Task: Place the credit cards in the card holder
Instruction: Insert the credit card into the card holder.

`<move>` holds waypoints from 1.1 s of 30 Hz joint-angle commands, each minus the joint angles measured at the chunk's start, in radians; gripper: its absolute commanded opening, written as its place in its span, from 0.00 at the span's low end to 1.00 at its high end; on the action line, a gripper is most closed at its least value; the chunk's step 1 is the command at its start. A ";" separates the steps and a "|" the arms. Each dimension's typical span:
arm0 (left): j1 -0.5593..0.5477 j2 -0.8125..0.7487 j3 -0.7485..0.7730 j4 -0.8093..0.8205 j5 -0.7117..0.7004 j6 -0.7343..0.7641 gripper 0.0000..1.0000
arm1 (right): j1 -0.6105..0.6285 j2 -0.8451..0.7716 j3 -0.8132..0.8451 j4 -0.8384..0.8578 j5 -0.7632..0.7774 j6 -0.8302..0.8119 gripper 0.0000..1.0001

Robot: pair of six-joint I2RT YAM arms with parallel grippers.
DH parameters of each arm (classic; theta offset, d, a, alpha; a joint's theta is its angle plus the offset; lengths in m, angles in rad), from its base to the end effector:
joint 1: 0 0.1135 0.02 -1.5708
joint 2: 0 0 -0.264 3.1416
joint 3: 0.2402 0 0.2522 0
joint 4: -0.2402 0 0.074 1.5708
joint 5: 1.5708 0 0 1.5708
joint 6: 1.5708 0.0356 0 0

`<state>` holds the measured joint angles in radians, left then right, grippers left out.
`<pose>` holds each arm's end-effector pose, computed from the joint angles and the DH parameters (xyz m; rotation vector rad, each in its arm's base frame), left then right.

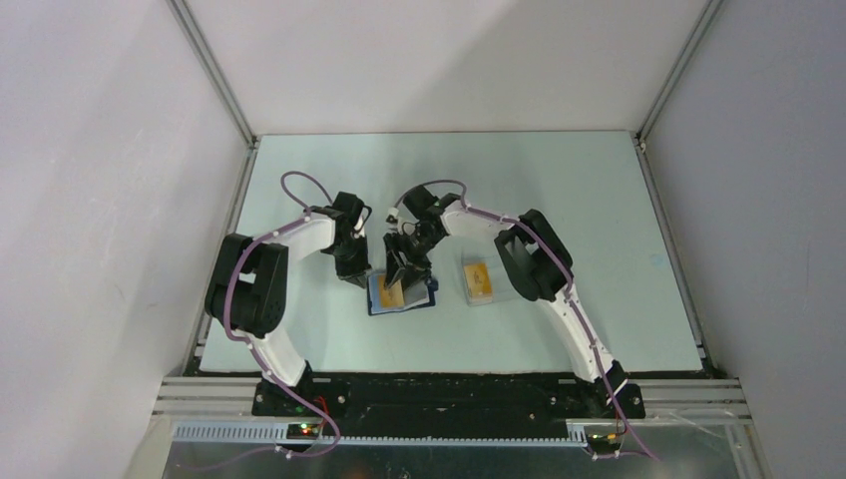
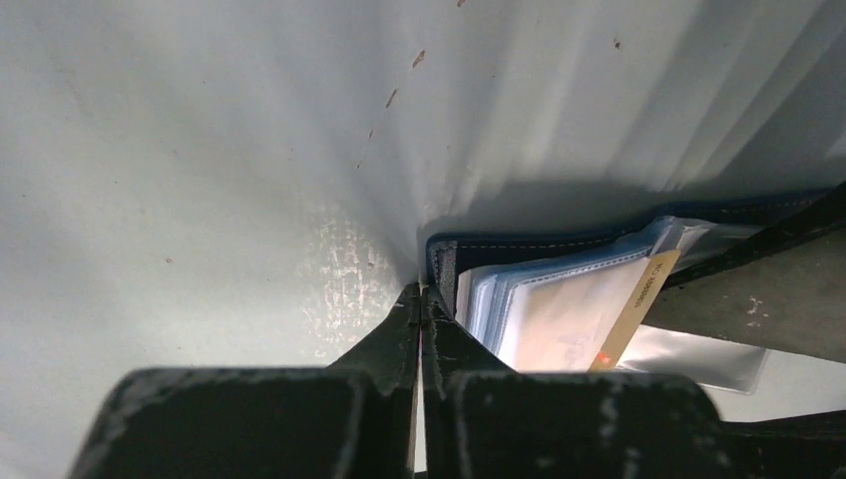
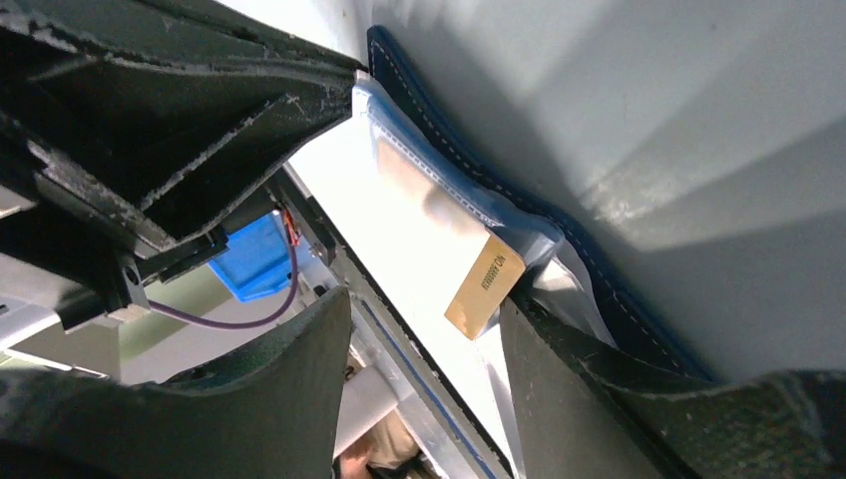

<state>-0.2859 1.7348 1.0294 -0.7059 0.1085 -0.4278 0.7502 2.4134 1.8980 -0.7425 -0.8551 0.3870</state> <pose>0.2924 -0.0900 0.1528 -0.2011 3.0142 -0.2381 0.3399 0.3535 0.1280 0.6673 -2.5774 -1.2451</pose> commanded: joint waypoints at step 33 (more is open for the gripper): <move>0.112 -0.079 -0.102 0.051 0.189 -0.023 0.14 | 0.006 -0.068 -0.023 0.092 0.042 0.090 0.60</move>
<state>-0.1707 1.6588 0.9360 -0.6891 0.2672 -0.4362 0.7410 2.3657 1.8282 -0.5869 -0.8547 0.5098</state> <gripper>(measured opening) 0.142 0.589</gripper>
